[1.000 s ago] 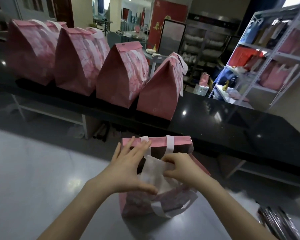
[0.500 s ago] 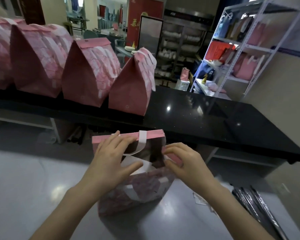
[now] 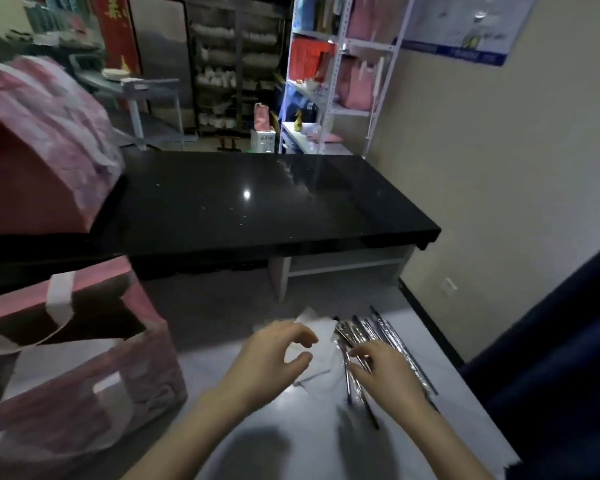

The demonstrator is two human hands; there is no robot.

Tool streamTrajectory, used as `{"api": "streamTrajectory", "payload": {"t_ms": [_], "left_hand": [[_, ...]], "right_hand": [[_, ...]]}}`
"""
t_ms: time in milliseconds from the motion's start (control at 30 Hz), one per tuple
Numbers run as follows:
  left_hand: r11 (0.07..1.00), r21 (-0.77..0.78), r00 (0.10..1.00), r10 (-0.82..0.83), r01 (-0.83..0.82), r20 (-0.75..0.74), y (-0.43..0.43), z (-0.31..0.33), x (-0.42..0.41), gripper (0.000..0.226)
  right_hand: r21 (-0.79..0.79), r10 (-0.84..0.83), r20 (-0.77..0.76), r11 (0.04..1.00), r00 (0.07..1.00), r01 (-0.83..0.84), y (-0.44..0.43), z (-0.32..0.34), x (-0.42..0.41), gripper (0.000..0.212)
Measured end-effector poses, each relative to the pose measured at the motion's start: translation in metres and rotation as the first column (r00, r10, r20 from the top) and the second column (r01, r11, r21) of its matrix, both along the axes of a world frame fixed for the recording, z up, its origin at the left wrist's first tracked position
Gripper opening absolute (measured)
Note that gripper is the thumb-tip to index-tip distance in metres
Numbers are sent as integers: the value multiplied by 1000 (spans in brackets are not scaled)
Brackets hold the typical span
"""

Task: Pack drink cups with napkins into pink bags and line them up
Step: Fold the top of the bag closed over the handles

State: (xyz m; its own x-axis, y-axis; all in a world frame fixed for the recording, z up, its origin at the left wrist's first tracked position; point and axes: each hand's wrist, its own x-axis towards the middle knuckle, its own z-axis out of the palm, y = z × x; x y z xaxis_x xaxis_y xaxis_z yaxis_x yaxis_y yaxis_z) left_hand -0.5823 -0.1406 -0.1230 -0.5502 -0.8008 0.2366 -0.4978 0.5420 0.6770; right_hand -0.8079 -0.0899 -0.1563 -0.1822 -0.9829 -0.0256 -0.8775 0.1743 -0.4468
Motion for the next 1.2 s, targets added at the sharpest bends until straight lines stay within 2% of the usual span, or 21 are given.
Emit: {"api": "streamTrajectory", "payload": {"t_ms": [100,233,367,500,667,867,967,1067,1200], "left_hand": [[995,82,996,-57,52,63,-11,-37,-53,23],[990,108,978,-109,91,178,-21,-74,-112,27],[994,14,930,-109,112,350,-30,-101,-149,35],[986,-57,877,-114,158,467,-34,-118,-164,42],[977,-53,855,-154,206,495,-38,-128,-173,44],[978,-52,870,-156,204,468,-38,-127,-184,44],[980,-44,864,-150,195,481,-38,-128,-183,44],[980,-32,860,-157,197,486,-35,-128,-182,44],[977,-27,852,-169,209,495,-32,-127,-180,44]], "right_hand": [[62,-135,-38,989,990,137,6,-22,-44,27],[97,-211,-83,971,974,218,7,-46,-79,38],[152,-207,-141,962,968,228,0,-63,-89,38],[179,-240,-127,949,962,261,-2,-73,-95,24],[152,-284,-75,944,956,293,1,-80,-101,15],[130,-369,-17,921,929,368,5,-81,-103,13],[118,-314,-5,943,950,312,7,-85,-105,18],[134,-247,-63,958,967,254,7,-88,-101,28],[115,-289,-69,948,955,295,3,-86,-96,20]]}}
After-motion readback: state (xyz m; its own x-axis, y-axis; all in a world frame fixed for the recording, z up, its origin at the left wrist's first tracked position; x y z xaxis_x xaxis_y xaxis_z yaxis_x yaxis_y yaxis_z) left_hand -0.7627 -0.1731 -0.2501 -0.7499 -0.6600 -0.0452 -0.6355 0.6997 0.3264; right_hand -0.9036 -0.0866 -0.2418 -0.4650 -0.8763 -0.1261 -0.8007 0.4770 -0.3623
